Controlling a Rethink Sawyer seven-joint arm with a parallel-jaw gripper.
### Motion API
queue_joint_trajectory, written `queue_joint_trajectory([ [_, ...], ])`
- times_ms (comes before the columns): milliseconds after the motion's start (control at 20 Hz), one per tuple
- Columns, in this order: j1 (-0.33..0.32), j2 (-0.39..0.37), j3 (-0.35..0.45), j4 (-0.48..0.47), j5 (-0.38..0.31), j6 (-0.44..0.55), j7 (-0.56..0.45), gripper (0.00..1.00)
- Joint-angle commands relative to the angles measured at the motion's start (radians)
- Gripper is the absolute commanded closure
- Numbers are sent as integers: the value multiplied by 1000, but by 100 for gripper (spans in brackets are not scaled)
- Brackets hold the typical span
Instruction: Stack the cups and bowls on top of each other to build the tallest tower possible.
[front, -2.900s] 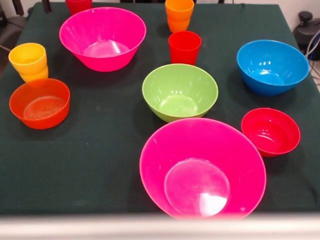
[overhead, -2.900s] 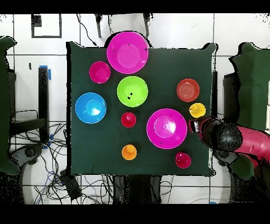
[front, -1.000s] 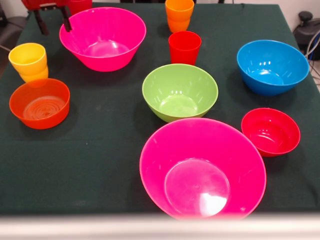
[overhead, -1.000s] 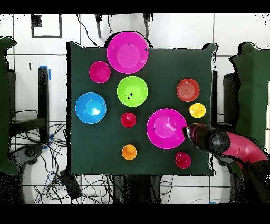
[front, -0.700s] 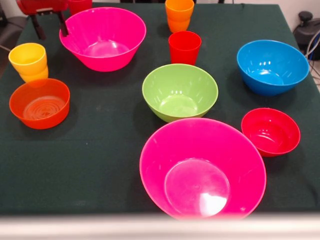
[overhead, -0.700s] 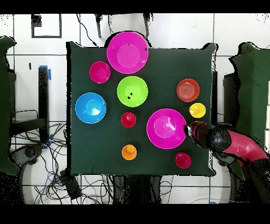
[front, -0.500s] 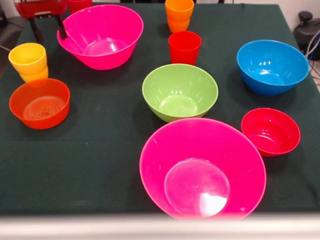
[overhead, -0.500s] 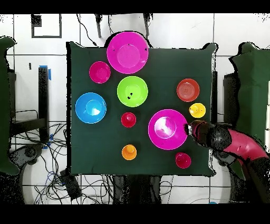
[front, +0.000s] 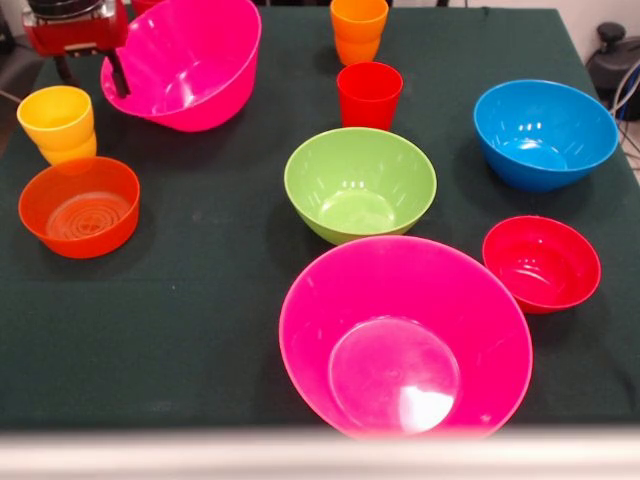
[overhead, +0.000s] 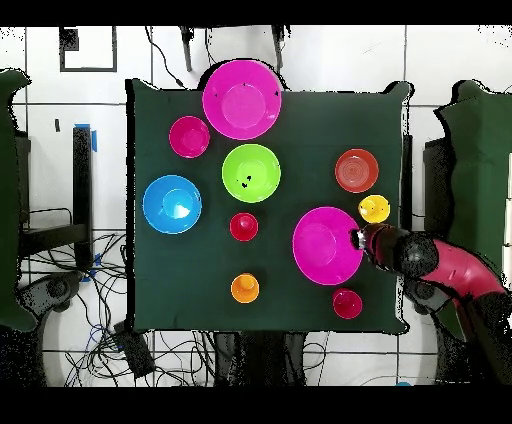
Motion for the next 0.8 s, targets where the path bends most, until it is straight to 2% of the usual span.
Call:
queue_joint_trajectory([
  [50,31,67,20,-84,-97,-31,-80,0],
  [800,67,-101,11,17,-15,89,-30,0],
])
